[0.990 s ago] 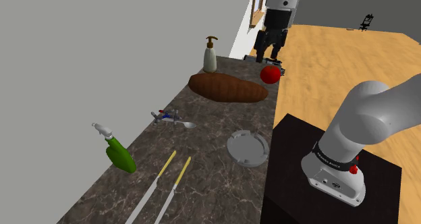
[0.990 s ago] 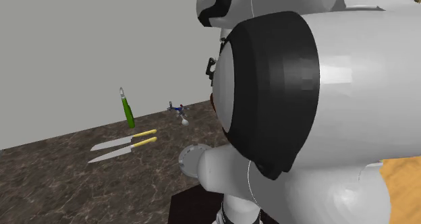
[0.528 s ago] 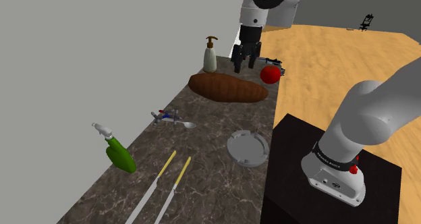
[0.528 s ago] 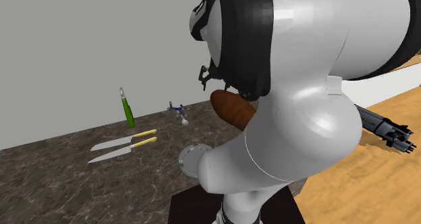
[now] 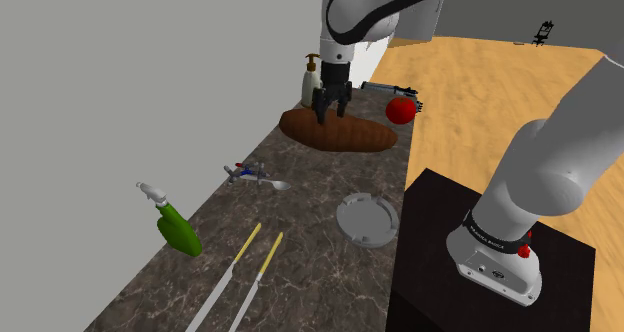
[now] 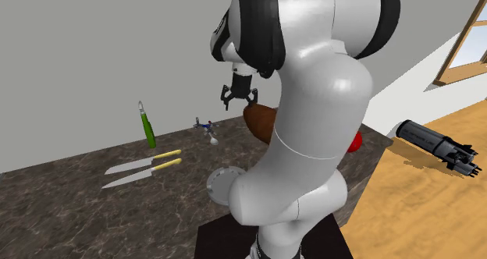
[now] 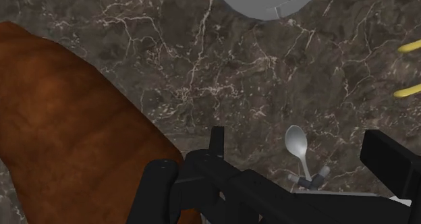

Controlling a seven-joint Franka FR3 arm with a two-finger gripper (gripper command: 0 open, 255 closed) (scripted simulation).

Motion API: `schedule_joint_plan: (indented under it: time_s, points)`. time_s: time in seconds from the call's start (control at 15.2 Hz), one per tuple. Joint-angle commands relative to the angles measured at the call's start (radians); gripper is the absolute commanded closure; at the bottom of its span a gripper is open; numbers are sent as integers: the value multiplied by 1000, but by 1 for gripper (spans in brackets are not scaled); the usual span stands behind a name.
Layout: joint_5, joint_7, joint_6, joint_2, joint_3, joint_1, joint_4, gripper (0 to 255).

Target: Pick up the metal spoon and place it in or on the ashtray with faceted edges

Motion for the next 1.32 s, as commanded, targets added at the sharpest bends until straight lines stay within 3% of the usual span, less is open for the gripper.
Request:
schedule_joint_plan:
  time_s: [0.0,0.66,1.25]
  points:
    - [7,-13,33,92,7,9,53,0]
    - [14,-46,97,482,48,50,349,0]
    - [-12,-52,53,851,77,96,738,0]
